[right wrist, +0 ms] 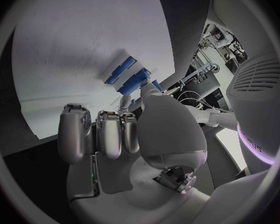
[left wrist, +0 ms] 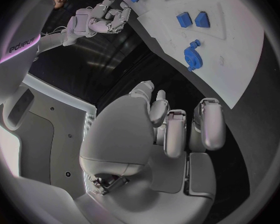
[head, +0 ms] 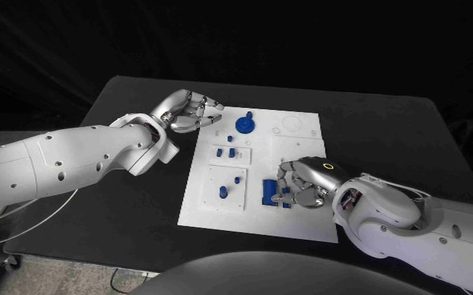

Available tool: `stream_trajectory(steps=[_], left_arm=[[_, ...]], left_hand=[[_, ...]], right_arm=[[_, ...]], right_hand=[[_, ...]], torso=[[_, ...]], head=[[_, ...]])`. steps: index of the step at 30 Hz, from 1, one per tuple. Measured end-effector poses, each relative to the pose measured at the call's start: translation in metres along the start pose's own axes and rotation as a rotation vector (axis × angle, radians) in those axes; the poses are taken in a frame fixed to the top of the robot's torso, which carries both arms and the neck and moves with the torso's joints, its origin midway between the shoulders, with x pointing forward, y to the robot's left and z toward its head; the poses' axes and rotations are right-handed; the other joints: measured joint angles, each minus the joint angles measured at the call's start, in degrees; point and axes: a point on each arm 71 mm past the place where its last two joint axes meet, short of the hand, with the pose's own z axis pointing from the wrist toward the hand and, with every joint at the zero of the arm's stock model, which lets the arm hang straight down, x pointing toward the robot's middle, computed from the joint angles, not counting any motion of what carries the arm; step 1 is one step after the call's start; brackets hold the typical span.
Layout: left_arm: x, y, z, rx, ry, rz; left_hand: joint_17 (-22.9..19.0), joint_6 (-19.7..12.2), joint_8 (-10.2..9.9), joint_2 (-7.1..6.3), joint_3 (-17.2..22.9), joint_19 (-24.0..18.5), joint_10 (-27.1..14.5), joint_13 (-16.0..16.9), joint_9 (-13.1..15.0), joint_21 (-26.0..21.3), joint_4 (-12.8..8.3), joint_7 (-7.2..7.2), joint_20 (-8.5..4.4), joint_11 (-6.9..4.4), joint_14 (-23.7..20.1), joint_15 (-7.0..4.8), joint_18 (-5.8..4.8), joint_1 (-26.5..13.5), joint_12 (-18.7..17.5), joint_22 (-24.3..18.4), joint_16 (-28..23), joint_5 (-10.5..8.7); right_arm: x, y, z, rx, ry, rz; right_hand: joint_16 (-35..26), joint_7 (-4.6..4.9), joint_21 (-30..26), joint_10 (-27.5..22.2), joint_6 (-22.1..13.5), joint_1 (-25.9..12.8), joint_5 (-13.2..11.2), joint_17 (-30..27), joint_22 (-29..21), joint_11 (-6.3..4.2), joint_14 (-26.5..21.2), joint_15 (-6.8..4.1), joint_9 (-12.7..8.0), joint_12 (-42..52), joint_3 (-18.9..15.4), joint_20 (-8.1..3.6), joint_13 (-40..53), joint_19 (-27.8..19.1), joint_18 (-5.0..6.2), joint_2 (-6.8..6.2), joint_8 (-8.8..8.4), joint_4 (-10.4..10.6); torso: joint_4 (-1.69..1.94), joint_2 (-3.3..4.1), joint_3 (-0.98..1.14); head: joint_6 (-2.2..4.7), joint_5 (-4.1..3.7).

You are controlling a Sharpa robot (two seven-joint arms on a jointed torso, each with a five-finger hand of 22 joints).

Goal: Assemble the parts on the task board

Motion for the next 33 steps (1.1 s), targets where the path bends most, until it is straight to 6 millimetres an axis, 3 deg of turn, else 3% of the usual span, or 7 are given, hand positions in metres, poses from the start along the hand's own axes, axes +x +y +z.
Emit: stream_trajectory(steps=[2,7,18,33], left_arm=[[0.0,0.0001,0.0,-0.001,0.0,0.0],[-0.0003,0.0005,-0.0001,-0.003,0.0,0.0],[0.0011,0.0005,0.0011,0.0,0.005,-0.001],[0.0024,0.0024,0.0007,-0.004,0.012,-0.004]], left_hand=[[0.0,0.0,0.0,0.0,0.0,-0.2,-0.2,-0.2,0.0,0.0,0.0,0.0,0.2,-0.19,0.0,0.0,0.0,0.0,-0.3,0.0,0.0,0.0],[0.0,0.0,0.0,0.23,0.0,-0.4,-0.2,-0.4,0.0,-0.3,0.0,0.0,0.0,-0.19,0.0,0.0,0.0,0.2,-0.3,0.0,-0.2,0.0],[0.0,0.0,0.0,0.37,0.0,-0.6,-0.4,-0.6,0.1,-0.7,0.0,0.0,0.21,0.01,0.0,0.0,0.59,0.4,-0.6,0.0,-0.5,0.0],[0.0,0.0,0.0,0.68,0.0,-1.0,-0.6,-0.8,0.1,-1.0,0.0,0.0,0.2,-0.19,0.0,0.0,0.55,0.7,-0.9,0.0,-0.8,0.0]], right_arm=[[0.0009,-0.0007,-0.002,0.002,-0.001,0.005],[0.0026,-0.0009,-0.0059,0.001,-0.006,0.02],[0.0005,-0.0018,-0.0101,-0.006,-0.032,0.048],[0.0032,0.0016,-0.0083,-0.015,-0.016,0.059]], right_hand=[[0.3,0.0,0.2,0.0,0.0,-0.6,0.0,0.0,0.0,0.0,0.0,0.0,0.1,0.0,-0.1,0.0,0.0,0.0,0.0,-0.3,-0.23,0.4],[0.6,0.22,1.1,0.0,0.2,-2.0,0.0,0.0,0.0,0.0,0.0,0.0,0.2,0.0,-0.1,0.0,0.0,0.0,0.0,0.42,-0.24,0.4],[0.6,0.02,1.6,0.0,0.4,-2.3,0.0,0.0,0.0,0.0,0.0,0.0,0.3,0.0,-0.1,0.0,0.0,0.0,0.0,0.63,-0.24,0.4],[0.6,0.02,1.8,0.0,0.4,-2.5,0.0,0.0,0.0,0.0,0.0,0.0,0.5,0.0,-0.1,0.01,0.0,0.0,0.0,0.87,-0.24,0.4]], torso=[[0.0,0.01,0.01],[-0.01,0.02,0.03],[-0.01,0.02,0.01],[0.01,0.01,0.01]], head=[[0.0,0.05],[0.0,0.05],[0.0,-0.74],[0.0,-0.53]])
